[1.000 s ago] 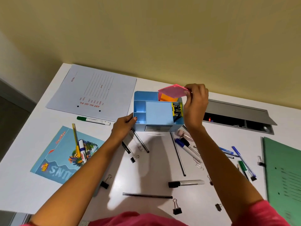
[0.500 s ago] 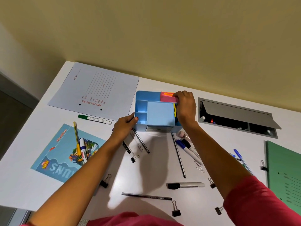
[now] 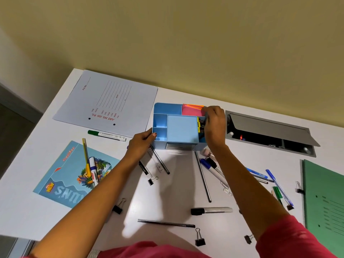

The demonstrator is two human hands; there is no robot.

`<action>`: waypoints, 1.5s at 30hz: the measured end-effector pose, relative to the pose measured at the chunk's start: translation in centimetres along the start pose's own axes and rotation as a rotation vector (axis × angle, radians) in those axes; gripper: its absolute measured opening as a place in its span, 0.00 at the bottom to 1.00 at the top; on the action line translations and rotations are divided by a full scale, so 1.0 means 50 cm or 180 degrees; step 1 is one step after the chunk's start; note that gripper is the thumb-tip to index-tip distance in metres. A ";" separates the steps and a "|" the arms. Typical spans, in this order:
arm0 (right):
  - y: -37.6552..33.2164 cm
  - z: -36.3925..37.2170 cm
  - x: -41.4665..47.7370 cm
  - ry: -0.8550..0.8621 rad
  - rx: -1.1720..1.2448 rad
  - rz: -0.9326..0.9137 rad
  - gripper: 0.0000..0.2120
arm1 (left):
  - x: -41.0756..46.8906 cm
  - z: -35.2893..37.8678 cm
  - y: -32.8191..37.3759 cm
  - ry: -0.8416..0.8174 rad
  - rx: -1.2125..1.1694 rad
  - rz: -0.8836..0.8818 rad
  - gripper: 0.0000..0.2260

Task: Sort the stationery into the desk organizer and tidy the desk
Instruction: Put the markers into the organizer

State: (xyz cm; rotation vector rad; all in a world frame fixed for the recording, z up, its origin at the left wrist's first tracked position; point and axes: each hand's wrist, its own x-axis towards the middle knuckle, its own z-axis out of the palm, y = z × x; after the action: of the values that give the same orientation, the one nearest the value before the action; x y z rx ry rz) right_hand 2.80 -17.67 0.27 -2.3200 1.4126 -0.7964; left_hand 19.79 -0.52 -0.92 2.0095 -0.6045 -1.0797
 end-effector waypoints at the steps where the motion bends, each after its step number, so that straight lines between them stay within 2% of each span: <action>1: 0.002 -0.005 -0.010 0.0153 -0.0021 -0.0031 0.16 | -0.001 0.000 0.000 0.0003 0.0002 -0.0004 0.22; 5: 0.018 -0.035 -0.075 0.0616 0.0030 -0.0194 0.13 | -0.001 0.002 -0.001 0.0027 -0.0047 -0.0008 0.21; 8: 0.052 -0.051 -0.145 0.0841 -0.0215 -0.0321 0.17 | -0.002 0.004 -0.002 -0.0002 -0.0147 0.0037 0.21; 11: 0.082 -0.046 -0.221 0.0352 -0.0049 0.0526 0.05 | -0.004 0.005 -0.003 -0.0007 -0.0217 0.0061 0.22; 13: 0.102 -0.034 -0.272 0.0005 -0.0087 0.0823 0.06 | -0.005 0.005 -0.001 -0.0009 -0.0255 0.0063 0.22; 18: 0.127 -0.025 -0.344 -0.0401 -0.0510 0.0884 0.10 | -0.009 0.003 0.004 0.0005 -0.0336 -0.0022 0.21; 21: 0.128 -0.024 -0.348 -0.0522 -0.0789 0.0717 0.12 | -0.014 -0.001 0.005 0.0040 -0.0361 -0.0074 0.21; 24: 0.124 -0.028 -0.339 -0.0581 -0.0887 0.0634 0.12 | -0.020 0.003 0.000 0.0202 -0.0404 -0.0052 0.17; 26: 0.114 -0.039 -0.329 -0.0440 -0.0745 0.0659 0.10 | -0.029 0.004 -0.013 0.0370 -0.0471 -0.0050 0.11; 32: 0.010 -0.100 -0.270 0.0273 0.0237 0.0462 0.08 | -0.070 0.007 -0.044 0.0679 -0.0596 0.0142 0.09; 35: -0.065 -0.114 -0.229 0.0579 0.0774 0.0167 0.06 | -0.080 0.015 -0.035 0.0773 -0.0470 0.0365 0.11; 37: -0.110 -0.106 -0.202 0.0722 0.1112 0.0042 0.08 | -0.081 0.020 -0.023 0.0843 -0.0388 0.0490 0.13; 39: -0.154 -0.092 -0.178 0.0694 0.1445 0.0103 0.11 | -0.081 0.025 -0.010 0.0813 -0.0336 0.0577 0.15; 41: -0.187 -0.076 -0.162 0.0554 0.1704 0.0033 0.09 | -0.081 0.030 0.000 0.0759 -0.0283 0.0541 0.16; 45: -0.202 -0.030 -0.156 0.0198 0.1839 -0.0196 0.12 | -0.078 0.031 0.000 0.0734 -0.0216 0.0494 0.17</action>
State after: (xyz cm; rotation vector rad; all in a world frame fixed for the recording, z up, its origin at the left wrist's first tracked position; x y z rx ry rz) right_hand 6.30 -6.01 4.44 -1.9060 0.9639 -1.1268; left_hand 16.40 1.59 0.42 1.9577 -0.5831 -0.7540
